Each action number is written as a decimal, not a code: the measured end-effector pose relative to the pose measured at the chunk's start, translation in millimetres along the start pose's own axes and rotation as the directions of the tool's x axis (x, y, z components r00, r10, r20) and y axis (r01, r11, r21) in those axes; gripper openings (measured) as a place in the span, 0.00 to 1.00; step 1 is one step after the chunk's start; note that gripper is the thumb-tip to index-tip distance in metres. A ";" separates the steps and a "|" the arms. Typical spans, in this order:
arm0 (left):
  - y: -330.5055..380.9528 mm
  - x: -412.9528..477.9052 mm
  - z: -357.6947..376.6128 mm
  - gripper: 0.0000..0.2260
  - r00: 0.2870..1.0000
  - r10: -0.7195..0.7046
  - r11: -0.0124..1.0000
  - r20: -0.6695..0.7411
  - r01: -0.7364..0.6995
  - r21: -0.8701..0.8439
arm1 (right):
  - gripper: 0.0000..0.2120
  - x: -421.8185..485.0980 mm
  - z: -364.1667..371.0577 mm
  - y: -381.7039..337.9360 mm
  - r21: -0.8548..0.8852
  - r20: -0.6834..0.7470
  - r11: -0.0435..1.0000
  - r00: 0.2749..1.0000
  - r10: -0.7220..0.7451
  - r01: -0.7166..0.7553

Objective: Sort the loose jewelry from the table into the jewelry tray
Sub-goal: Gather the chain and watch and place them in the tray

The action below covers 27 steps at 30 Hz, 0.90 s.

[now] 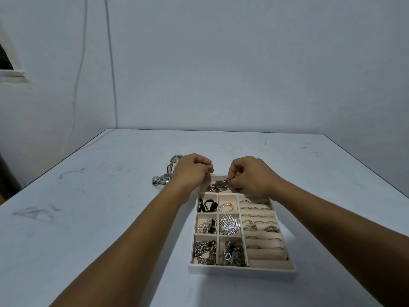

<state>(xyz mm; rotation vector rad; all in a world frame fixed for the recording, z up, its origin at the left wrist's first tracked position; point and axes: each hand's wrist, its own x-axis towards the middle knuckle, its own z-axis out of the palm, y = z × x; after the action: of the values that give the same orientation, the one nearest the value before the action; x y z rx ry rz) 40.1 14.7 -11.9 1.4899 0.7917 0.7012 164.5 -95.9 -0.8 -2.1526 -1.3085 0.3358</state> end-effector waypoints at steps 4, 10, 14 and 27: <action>0.2 -1.7 -4.6 0.06 0.985 0.153 0.931 0.075 -0.169 0.323 | 0.04 2.7 0.7 2.2 -0.117 0.036 0.992 0.999 -0.039 0.043; -2.8 -1.6 0.4 0.05 0.912 0.242 0.624 0.332 -0.408 0.666 | 0.08 3.7 1.0 3.9 -0.208 0.025 0.976 0.998 -0.059 0.062; 2.2 3.3 2.0 0.08 0.865 0.212 0.469 0.456 -0.499 0.729 | 0.08 3.0 0.4 5.0 -0.257 0.032 0.964 0.998 -0.063 0.069; 7.8 11.3 -12.2 0.10 0.811 0.247 0.173 0.530 -0.575 0.800 | 0.04 5.8 -3.2 12.6 -0.304 0.049 0.951 0.998 -0.035 0.048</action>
<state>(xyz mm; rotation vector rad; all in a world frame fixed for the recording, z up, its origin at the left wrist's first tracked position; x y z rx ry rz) 37.3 30.8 -3.6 2.9801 0.5264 0.3201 178.0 -96.4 -5.4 -2.3777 -1.5110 0.1713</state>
